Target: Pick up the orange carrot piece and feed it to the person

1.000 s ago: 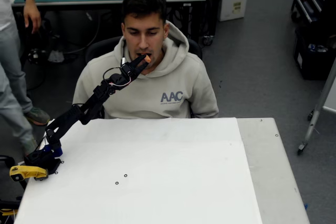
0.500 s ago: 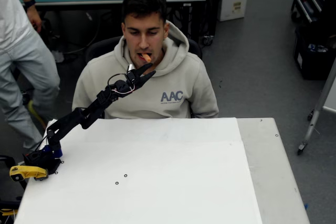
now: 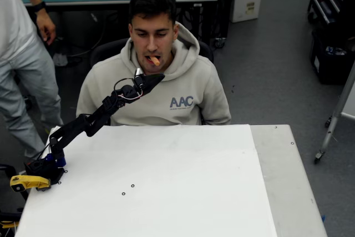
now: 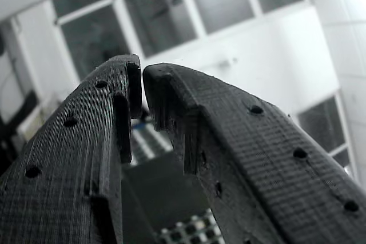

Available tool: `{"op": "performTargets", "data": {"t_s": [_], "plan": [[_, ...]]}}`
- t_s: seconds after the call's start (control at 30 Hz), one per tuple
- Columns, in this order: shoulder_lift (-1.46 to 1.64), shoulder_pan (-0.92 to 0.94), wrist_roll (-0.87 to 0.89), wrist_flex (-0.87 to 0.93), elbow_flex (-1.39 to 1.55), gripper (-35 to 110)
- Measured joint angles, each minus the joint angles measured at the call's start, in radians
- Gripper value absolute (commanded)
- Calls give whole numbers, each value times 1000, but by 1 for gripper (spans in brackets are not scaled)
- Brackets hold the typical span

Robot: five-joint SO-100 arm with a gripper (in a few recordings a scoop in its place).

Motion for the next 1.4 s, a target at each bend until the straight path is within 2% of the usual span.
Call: {"op": "performTargets", "data": {"t_s": [0.57, 0.7, 0.97, 1.4], "plan": [[0, -11, 12, 0, 0, -3], [0, -15, 78, 0, 8, -3], [35, 11, 310, 0, 281, -3], [480, 12, 604, 156, 920, -3]]}}
